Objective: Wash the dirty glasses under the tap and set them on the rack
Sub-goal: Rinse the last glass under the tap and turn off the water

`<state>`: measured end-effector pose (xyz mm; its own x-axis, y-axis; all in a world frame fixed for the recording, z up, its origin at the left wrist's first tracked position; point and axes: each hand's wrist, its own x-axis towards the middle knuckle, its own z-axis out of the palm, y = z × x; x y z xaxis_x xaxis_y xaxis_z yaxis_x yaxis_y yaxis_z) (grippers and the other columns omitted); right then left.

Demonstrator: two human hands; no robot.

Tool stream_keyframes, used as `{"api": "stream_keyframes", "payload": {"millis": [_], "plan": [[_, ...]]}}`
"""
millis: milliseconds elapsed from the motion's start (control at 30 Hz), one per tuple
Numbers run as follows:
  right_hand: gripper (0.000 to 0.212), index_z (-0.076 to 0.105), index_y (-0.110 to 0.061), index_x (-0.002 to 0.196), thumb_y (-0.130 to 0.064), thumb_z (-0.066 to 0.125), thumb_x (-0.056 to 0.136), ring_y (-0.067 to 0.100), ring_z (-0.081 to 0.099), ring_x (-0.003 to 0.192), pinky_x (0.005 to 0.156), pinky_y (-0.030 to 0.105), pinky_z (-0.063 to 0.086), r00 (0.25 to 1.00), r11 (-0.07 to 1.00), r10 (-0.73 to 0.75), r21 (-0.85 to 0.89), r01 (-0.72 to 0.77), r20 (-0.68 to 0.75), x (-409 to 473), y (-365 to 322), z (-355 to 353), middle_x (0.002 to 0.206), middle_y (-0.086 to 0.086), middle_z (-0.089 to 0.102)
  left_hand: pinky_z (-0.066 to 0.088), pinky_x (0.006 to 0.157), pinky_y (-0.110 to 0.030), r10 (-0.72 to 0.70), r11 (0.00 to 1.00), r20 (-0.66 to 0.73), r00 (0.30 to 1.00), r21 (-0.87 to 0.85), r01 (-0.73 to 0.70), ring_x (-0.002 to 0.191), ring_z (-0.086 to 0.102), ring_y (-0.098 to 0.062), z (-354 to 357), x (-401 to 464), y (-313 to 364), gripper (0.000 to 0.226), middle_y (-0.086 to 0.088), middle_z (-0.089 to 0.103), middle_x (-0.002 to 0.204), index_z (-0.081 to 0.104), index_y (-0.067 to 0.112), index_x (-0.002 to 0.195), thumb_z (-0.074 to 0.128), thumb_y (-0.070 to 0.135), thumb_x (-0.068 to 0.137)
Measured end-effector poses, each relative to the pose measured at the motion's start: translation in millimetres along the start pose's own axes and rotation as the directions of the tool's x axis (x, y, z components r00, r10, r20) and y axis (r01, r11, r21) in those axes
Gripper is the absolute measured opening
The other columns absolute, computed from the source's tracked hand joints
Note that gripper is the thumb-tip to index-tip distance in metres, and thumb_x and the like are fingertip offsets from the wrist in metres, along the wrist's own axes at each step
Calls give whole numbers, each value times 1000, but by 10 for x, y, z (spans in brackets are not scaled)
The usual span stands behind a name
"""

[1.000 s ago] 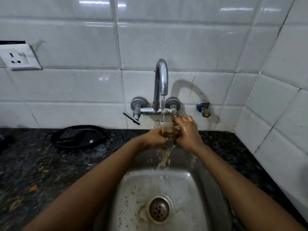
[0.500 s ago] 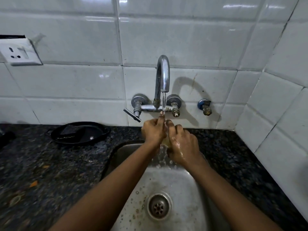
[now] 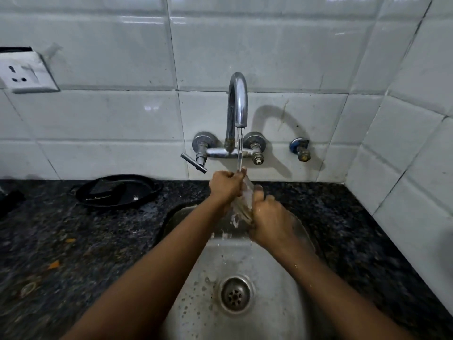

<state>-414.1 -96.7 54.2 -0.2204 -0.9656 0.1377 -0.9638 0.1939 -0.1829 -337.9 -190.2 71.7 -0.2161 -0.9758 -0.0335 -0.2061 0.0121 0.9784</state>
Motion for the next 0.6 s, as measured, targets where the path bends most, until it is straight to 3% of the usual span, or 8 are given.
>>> {"api": "stream_keyframes", "payload": {"millis": [67, 133, 167, 233, 300, 367, 467, 600], "plan": [[70, 41, -7, 124, -32, 76, 70, 32, 62, 97, 80, 38, 50, 994, 942, 0, 334, -35, 105, -12, 47, -37, 109, 14, 63, 43, 50, -24, 71, 997, -75, 995, 12, -70, 43, 47, -13, 15, 20, -9, 42, -6, 54, 55, 52, 13, 54, 60, 39, 85], [33, 60, -9, 104, -21, 72, 76, 32, 66, 90, 88, 47, 53, 919, 532, -89, 799, -281, 383, -1, 134, -123, 96, 14, 69, 38, 43, -20, 103, 989, -10, 995, -102, -104, 37, 41, -9, -25, -6, -27, 45, -4, 46, 49, 46, 14, 51, 57, 37, 88], [20, 64, -9, 97, -16, 68, 79, 33, 67, 88, 90, 51, 52, 859, 319, -170, 852, -415, 482, -15, 179, -130, 91, 15, 70, 37, 42, -20, 104, 979, 45, 994, -183, -94, 37, 40, -10, -37, -32, -42, 45, -3, 44, 49, 45, 15, 52, 55, 37, 89], [21, 63, -8, 99, -10, 67, 79, 32, 68, 85, 86, 50, 53, 827, 203, -218, 853, -480, 518, -17, 233, -133, 90, 16, 71, 40, 44, -20, 90, 955, 65, 994, -287, -68, 39, 44, -11, -45, -85, -54, 43, -1, 47, 47, 47, 14, 55, 51, 37, 91], [40, 54, -8, 110, -8, 72, 75, 28, 69, 83, 80, 44, 57, 855, 337, -153, 840, -426, 495, 19, 219, -128, 96, 15, 69, 41, 43, -17, 6, 938, 11, 1000, -347, -2, 39, 46, -8, -47, -74, -37, 43, 2, 51, 46, 49, 12, 60, 45, 37, 94], [52, 50, -11, 112, -10, 78, 68, 23, 67, 80, 72, 36, 58, 906, 606, -50, 734, -307, 420, 92, 205, -160, 99, 12, 65, 43, 44, -20, -106, 930, 22, 994, -352, 107, 47, 50, -11, -64, -54, -35, 44, -3, 55, 59, 57, 4, 77, 39, 39, 96], [56, 53, -16, 110, -21, 82, 63, 22, 61, 90, 74, 32, 51, 977, 972, -30, 235, -21, 209, 176, 183, -293, 107, 7, 63, 46, 49, -26, -236, 908, 94, 967, -332, 254, 58, 56, -18, -135, -93, -132, 44, -7, 59, 71, 59, 7, 83, 34, 40, 98], [57, 53, -21, 117, -22, 80, 66, 26, 57, 103, 73, 34, 45, 990, 961, -95, -250, 119, 107, 218, 203, -397, 110, 6, 60, 39, 51, -28, -339, 845, 235, 911, -349, 404, 54, 51, -17, -211, -178, -313, 48, -7, 63, 72, 58, 12, 71, 31, 42, 98]]}}
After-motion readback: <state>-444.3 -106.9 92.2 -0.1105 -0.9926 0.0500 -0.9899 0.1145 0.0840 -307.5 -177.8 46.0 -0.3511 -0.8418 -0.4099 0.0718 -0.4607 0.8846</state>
